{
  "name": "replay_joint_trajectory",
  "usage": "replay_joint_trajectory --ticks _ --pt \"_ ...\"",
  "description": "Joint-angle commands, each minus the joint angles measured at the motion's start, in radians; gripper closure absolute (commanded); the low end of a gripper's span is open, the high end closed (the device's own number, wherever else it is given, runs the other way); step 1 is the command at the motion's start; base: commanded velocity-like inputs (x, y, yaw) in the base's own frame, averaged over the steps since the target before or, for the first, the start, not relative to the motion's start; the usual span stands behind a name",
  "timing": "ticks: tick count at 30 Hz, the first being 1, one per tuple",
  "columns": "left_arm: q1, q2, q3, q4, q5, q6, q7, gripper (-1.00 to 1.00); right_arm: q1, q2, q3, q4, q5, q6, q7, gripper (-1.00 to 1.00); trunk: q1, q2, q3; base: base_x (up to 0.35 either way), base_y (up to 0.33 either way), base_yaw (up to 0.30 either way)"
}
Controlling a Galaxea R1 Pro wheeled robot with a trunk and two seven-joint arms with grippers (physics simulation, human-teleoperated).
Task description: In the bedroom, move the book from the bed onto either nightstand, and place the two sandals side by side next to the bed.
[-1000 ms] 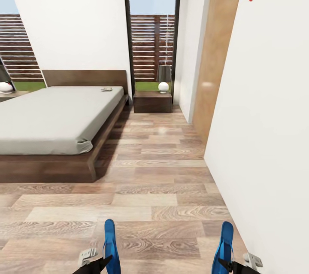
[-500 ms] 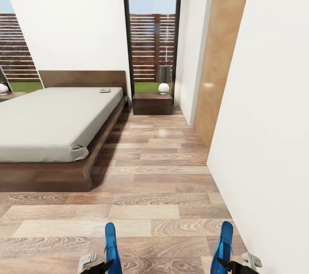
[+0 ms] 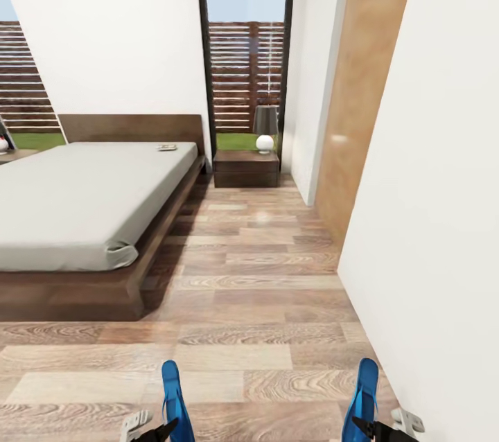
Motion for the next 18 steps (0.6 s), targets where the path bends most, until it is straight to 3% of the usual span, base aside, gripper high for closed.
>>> replay_joint_trajectory --ticks 1,18 --pt "-0.001 0.0 -0.001 0.001 0.003 -0.005 -0.002 1.0 0.0 0.0 -0.008 0.0 -0.003 0.01 0.002 1.0 0.0 0.0 -0.001 0.329 0.0 0.0" --pt "-0.001 0.0 -0.001 0.001 0.003 -0.005 -0.001 1.0 0.0 0.0 -0.008 -0.002 -0.003 0.011 0.004 1.0 0.0 0.0 -0.001 0.33 0.0 0.0"
